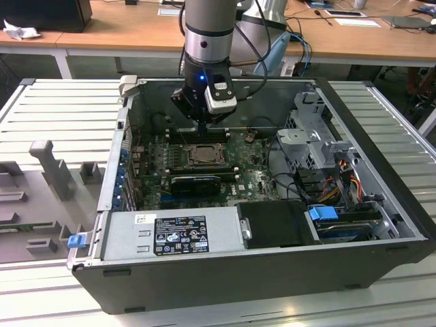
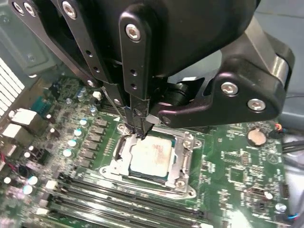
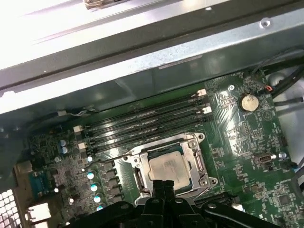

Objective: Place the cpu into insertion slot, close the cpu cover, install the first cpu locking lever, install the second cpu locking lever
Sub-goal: 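Install the first cpu locking lever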

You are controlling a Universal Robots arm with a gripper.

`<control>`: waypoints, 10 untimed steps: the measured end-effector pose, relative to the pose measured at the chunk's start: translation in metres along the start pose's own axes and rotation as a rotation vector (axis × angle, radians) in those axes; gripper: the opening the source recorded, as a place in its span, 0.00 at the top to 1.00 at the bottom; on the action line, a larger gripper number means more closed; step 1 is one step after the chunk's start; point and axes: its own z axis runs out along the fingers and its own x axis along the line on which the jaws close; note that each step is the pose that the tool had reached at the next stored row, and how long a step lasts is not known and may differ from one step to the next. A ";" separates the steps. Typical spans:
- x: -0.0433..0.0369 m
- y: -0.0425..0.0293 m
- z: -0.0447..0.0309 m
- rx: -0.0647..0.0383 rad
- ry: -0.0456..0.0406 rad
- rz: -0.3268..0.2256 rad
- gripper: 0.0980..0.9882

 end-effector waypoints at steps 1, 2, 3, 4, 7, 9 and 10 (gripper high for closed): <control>0.0000 0.0000 0.0001 -0.005 -0.0157 -0.011 0.99; 0.0000 0.0000 0.0001 -0.006 -0.0197 -0.019 0.99; -0.0001 0.0001 0.0002 -0.006 -0.0211 -0.034 0.99; -0.0001 0.0001 0.0002 -0.006 -0.0208 -0.051 0.99; 0.0000 0.0000 0.0001 -0.007 -0.0172 -0.134 0.99; 0.0000 0.0000 0.0001 -0.007 -0.0164 -0.159 0.99; 0.0003 -0.0001 0.0001 -0.007 -0.0165 -0.165 0.99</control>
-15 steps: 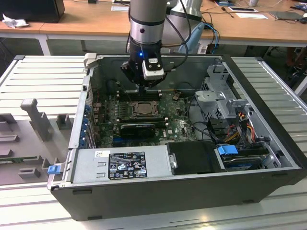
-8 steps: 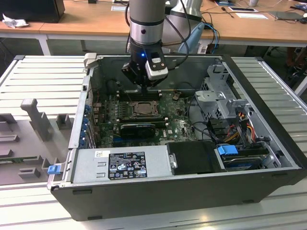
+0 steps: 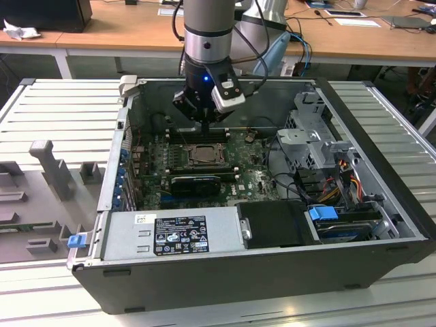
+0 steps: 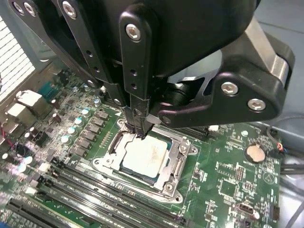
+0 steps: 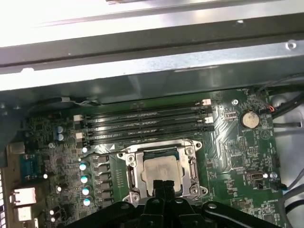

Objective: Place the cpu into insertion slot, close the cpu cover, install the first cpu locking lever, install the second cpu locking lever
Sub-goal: 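Install the first cpu locking lever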

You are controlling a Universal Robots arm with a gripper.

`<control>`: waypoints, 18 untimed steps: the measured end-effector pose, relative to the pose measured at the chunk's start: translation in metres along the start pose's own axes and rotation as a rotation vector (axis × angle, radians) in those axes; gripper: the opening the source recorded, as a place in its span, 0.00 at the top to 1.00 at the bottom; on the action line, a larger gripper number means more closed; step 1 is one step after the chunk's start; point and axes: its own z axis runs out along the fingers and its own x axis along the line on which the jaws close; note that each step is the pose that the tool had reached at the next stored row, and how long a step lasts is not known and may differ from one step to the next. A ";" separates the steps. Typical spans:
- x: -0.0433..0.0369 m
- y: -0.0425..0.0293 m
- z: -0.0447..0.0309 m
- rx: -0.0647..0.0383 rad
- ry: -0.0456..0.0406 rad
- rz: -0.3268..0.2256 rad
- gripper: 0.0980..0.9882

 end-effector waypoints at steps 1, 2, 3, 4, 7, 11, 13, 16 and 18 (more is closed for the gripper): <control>0.0013 -0.0002 0.0000 0.000 -0.0017 -0.002 0.99; 0.0021 -0.0003 0.0000 0.000 -0.0026 -0.003 0.99; 0.0030 -0.0003 0.0000 -0.001 -0.0037 -0.003 0.99; 0.0038 -0.0004 0.0000 -0.001 -0.0052 -0.003 0.99; 0.0045 -0.0005 -0.0001 -0.001 -0.0058 -0.010 0.99; 0.0046 -0.0005 0.0000 -0.002 -0.0022 -0.086 0.99; 0.0050 -0.0006 0.0000 -0.003 -0.0017 -0.095 0.99; 0.0059 -0.0006 -0.0001 -0.003 -0.0015 -0.099 0.99; 0.0070 -0.0008 -0.0001 -0.003 -0.0015 -0.100 0.99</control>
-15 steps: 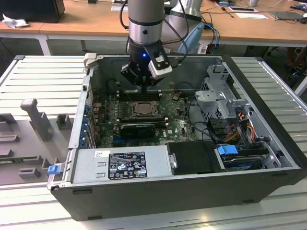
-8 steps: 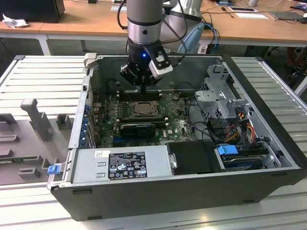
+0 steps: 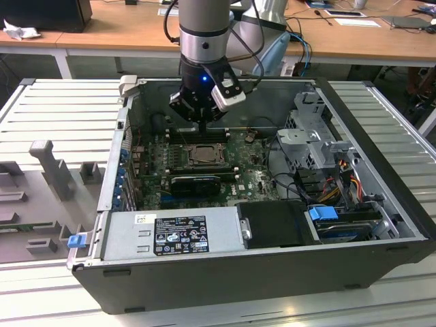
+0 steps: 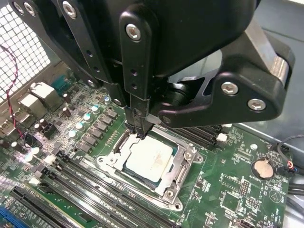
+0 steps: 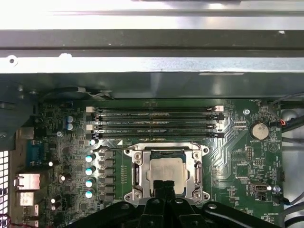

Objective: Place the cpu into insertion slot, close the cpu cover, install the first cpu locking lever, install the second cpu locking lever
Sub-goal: 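Install the first cpu locking lever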

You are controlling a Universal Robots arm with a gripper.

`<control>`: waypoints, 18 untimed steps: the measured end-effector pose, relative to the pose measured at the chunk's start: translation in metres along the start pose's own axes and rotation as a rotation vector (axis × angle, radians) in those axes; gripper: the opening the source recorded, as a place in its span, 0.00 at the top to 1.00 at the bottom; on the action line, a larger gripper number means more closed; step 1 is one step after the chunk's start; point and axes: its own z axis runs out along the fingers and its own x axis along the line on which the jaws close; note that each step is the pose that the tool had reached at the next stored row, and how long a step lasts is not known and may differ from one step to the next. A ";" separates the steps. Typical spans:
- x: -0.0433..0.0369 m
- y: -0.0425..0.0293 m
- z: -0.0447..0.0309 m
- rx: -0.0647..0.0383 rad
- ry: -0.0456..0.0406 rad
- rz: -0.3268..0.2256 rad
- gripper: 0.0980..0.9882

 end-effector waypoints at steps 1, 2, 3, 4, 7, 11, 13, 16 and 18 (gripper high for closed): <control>0.0009 0.0000 0.0000 0.000 0.0001 0.000 0.99; 0.0017 0.0000 0.0000 0.000 0.0001 -0.001 0.99; 0.0020 0.0000 -0.0001 0.000 0.0002 -0.001 0.99; 0.0023 0.0000 -0.0001 0.000 0.0002 -0.002 0.99; 0.0028 0.0000 -0.0001 0.000 0.0002 -0.002 0.99; 0.0033 0.0000 -0.0001 0.000 0.0002 -0.002 0.99; 0.0035 0.0000 -0.0001 0.000 0.0002 -0.002 0.99; 0.0041 -0.0001 -0.0001 0.000 0.0003 -0.003 0.99; 0.0048 -0.0001 -0.0001 0.000 0.0004 -0.005 0.99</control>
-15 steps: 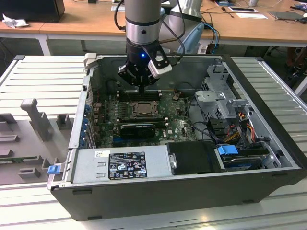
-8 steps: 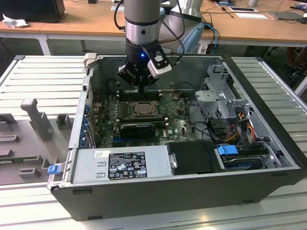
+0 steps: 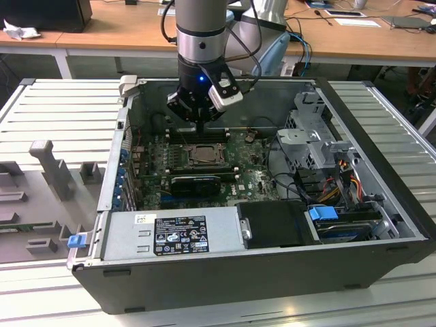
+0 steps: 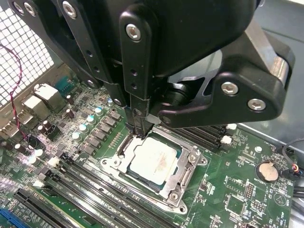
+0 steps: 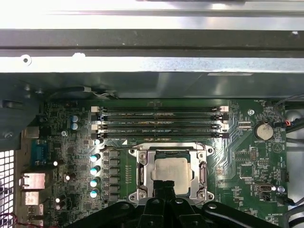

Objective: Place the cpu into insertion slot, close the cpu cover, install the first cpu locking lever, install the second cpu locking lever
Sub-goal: 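Install the first cpu locking lever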

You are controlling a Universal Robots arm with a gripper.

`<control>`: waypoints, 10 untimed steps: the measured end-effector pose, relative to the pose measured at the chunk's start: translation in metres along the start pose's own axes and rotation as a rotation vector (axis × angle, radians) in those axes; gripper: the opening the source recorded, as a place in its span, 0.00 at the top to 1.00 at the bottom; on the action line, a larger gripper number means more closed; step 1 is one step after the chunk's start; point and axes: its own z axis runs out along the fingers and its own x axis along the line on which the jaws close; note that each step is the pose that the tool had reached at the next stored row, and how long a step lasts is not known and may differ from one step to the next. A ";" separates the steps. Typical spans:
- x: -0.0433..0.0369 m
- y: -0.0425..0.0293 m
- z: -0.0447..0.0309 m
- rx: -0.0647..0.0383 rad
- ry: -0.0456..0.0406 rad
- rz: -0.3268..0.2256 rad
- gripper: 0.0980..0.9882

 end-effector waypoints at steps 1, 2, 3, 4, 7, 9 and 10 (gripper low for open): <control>0.0006 0.0000 0.0000 0.000 0.0004 -0.010 0.99; 0.0048 0.0000 -0.0001 0.000 0.0006 -0.014 0.99; 0.0084 -0.0001 -0.0002 0.000 0.0006 -0.014 0.99; 0.0108 0.0000 -0.0002 0.000 0.0006 -0.014 0.99; 0.0137 -0.0001 -0.0003 0.000 0.0006 -0.014 0.99; 0.0146 -0.0001 -0.0003 0.000 0.0007 -0.014 0.99; 0.0152 -0.0001 -0.0003 0.000 0.0007 -0.014 0.99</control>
